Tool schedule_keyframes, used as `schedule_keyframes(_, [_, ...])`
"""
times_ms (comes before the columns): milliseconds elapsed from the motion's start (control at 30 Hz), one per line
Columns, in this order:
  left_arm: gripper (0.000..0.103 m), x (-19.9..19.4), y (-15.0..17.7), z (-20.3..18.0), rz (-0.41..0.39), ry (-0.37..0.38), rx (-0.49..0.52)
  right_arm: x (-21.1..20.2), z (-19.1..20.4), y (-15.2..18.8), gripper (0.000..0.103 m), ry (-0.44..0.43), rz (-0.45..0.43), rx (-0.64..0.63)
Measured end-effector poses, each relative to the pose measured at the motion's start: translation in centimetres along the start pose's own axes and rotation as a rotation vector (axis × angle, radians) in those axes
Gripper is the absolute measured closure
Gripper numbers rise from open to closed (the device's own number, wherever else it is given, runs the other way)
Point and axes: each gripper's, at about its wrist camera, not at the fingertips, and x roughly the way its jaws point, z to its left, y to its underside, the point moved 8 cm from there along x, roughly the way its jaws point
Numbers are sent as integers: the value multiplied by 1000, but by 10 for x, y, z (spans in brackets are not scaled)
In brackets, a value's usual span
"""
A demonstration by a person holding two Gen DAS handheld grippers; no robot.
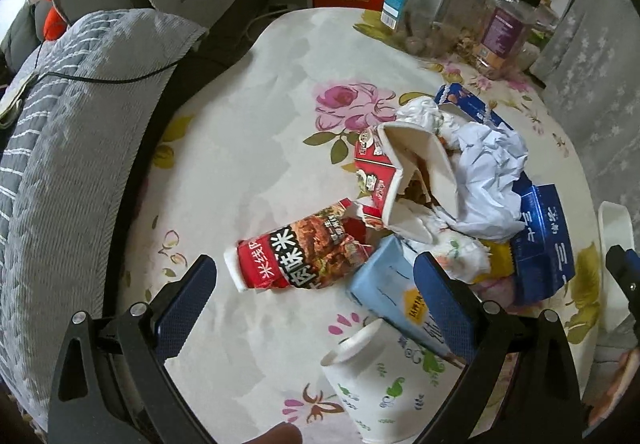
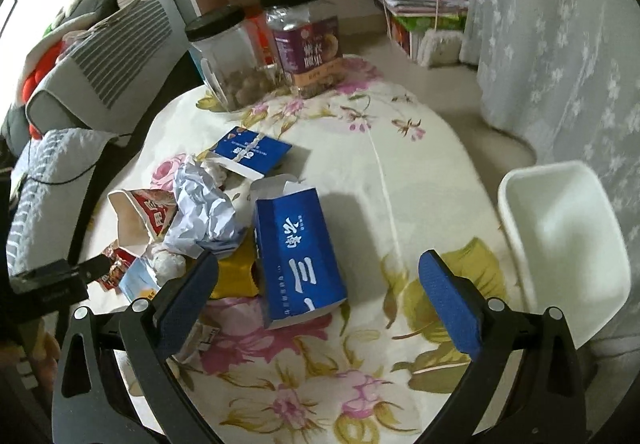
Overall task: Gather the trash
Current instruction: 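Grasp the red noodle cup with the left gripper while the right gripper approaches the blue box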
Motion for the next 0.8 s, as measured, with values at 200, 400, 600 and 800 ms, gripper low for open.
schedule_keyframes(200, [7, 13, 3, 9, 21, -7, 6, 3, 2, 1, 7, 2, 0, 4])
schedule_keyframes(400, [7, 26, 2, 27, 98, 105, -75, 9, 3, 2, 7, 18, 16, -19])
schedule_keyframes(600, [8, 43, 0, 35, 145, 127, -122, 16, 8, 2, 7, 17, 22, -38])
schedule_keyframes(800, [8, 62, 5, 17, 192, 118, -48, 26, 10, 5, 7, 30, 47, -61])
